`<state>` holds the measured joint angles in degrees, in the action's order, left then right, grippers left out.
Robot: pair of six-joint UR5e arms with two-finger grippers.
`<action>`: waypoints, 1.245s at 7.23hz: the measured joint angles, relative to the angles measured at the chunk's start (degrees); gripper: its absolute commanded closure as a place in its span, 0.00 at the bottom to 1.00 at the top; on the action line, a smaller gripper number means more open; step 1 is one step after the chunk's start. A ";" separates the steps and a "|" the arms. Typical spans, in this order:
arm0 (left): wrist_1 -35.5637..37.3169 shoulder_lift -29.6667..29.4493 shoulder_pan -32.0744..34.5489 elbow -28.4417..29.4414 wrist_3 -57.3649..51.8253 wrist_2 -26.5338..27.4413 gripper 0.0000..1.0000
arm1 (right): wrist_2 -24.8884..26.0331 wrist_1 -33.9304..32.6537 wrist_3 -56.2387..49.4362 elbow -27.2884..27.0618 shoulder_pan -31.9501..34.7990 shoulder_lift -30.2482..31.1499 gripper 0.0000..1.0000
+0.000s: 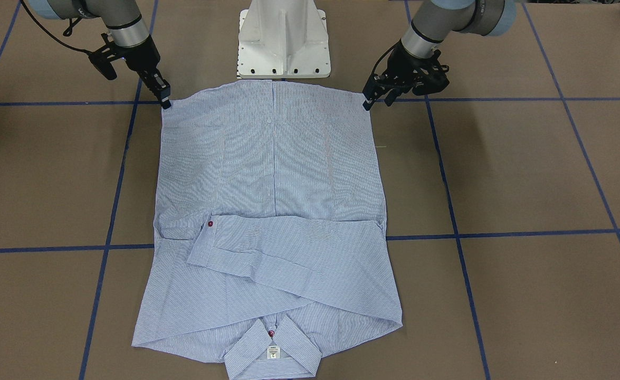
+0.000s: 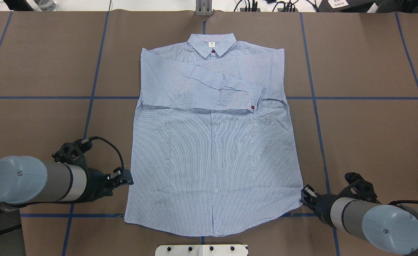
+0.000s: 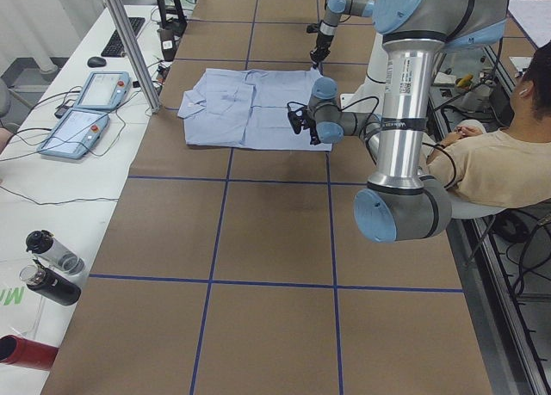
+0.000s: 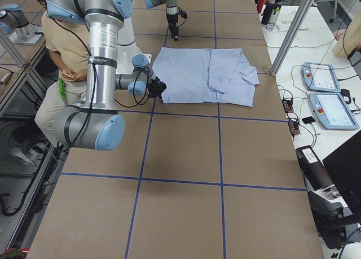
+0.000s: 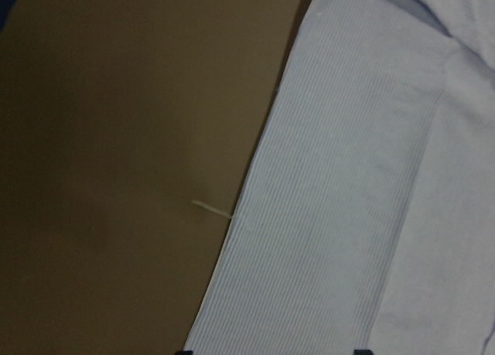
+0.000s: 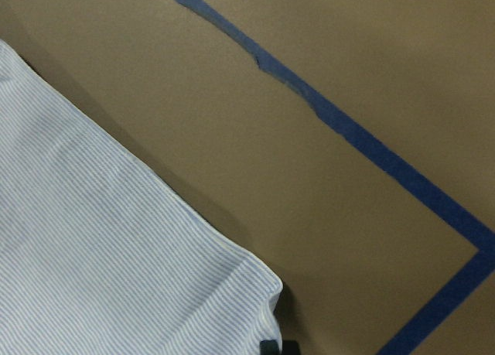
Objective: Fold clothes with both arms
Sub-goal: 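Position both grippers at the hem corners nearest the robot and grasp them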
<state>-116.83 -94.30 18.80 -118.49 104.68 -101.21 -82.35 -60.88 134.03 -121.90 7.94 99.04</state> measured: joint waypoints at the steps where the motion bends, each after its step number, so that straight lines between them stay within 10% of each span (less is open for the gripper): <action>1: 2.28 0.01 -2.77 -0.45 2.16 0.75 0.35 | 0.00 0.01 0.01 0.00 -0.01 -0.01 1.00; 9: 3.89 -1.39 -8.76 1.91 6.69 2.32 0.39 | 0.00 -0.03 0.01 -0.09 0.05 0.02 1.00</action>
<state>-112.94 -95.69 10.04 -116.58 111.37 -98.89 -82.35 -60.91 134.03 -121.99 8.00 99.05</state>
